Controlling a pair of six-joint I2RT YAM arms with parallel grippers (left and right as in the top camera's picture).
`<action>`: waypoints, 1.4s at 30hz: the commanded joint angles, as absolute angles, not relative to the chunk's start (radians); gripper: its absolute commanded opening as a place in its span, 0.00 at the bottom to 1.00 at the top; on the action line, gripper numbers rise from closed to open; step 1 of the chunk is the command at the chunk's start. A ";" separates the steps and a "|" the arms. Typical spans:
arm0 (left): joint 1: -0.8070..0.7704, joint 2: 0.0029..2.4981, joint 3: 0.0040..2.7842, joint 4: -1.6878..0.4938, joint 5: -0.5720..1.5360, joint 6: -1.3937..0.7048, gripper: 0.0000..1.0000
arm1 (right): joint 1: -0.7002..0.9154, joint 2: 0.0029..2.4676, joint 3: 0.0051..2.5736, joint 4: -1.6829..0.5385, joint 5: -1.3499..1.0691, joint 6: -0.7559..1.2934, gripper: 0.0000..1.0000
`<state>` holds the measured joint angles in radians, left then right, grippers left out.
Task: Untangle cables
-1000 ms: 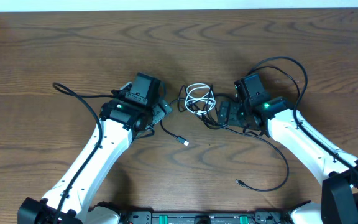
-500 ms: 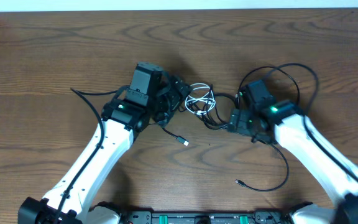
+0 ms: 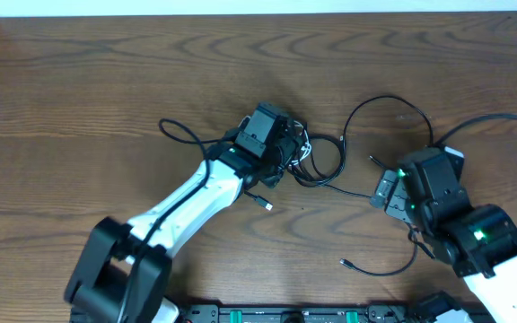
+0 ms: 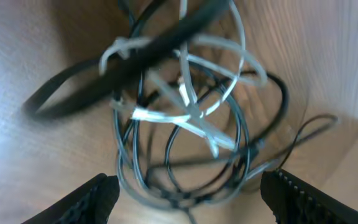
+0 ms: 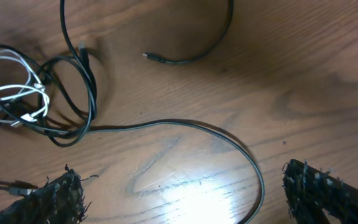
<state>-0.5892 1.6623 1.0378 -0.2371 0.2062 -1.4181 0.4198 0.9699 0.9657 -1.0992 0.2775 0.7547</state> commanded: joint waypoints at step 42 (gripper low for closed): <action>-0.527 1.378 1.038 -0.313 0.332 -1.160 0.08 | 0.458 1.153 0.707 -0.553 -0.374 0.635 0.99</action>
<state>-0.5270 1.3914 1.0374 -0.3115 0.2947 -1.1538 0.4446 1.1244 0.7471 -0.6106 -0.2790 0.5907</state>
